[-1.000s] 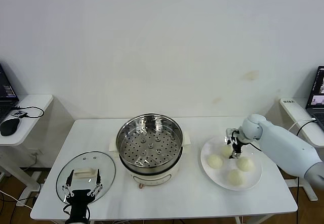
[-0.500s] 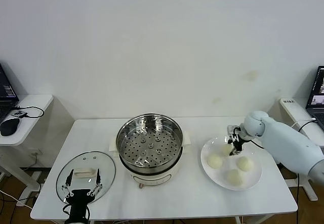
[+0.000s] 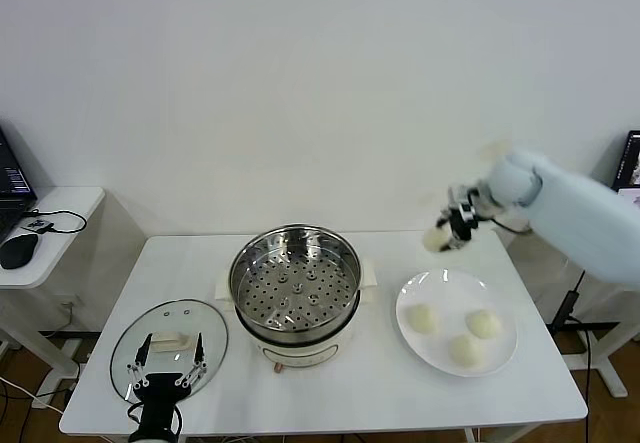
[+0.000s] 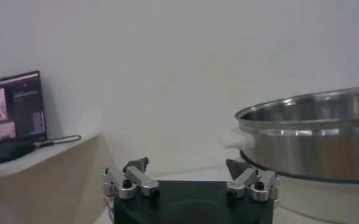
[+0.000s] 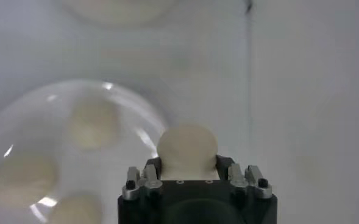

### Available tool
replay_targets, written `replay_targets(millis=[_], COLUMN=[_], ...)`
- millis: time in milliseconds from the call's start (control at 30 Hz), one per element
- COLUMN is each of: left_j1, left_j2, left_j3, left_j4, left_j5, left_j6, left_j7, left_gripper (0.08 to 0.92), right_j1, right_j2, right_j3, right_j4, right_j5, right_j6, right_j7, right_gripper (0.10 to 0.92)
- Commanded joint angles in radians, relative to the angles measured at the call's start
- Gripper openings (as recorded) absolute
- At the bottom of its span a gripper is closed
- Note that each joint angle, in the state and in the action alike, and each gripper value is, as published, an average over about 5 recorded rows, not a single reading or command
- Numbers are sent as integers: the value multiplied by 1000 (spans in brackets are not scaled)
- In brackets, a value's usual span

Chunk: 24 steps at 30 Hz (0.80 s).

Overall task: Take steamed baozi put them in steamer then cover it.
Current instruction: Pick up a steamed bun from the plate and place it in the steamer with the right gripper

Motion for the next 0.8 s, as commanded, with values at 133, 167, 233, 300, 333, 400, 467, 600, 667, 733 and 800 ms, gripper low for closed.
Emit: replay_targets(millis=[133,167,233,300,333,400,467,600,667,733,800], left_j1=[4,4,4,3,3,3,3,1,0,-1,-2], left_j2=[2,1,-3,-7,-8,-11,-12,-18,-21,-22,-23], left_j3=[-16,-19,-25,-31,-35,-42,-49,-56,-57,-58,-60], left_j4=[-6,-6,-6,-7,-8,-9,-10,-10,-9,-9,-7], left_j5=[-103,-100,-93,-89,-88,-88,-89,-89,-88,-88,-88], left_j6=[2,1,-3,-7,-8,-11,-15,-20,-20,-21,-21], left_j7=[25,25,24,23,22,22,23,22,21,21,21], left_gripper=[823,823,823,823,823,823,823,823,823,823,823], right_j1=[198,199,202,200,195,180,161,119,98,81,61], right_j2=[156,181,235,284,307,346,379,424,439,449,460], right_j3=[-149,-159,-181,-203,-214,-232,-245,-257,-265,-271,-271], right_j4=[32,29,22,13,8,-3,-15,-39,-52,-68,-93], right_j5=[153,154,152,138,121,78,35,-33,-74,-115,-177], right_j6=[88,109,158,211,238,282,316,371,401,434,475], right_j7=[20,23,27,30,31,34,38,52,62,73,87], right_gripper=[571,575,588,605,614,625,632,634,634,635,636])
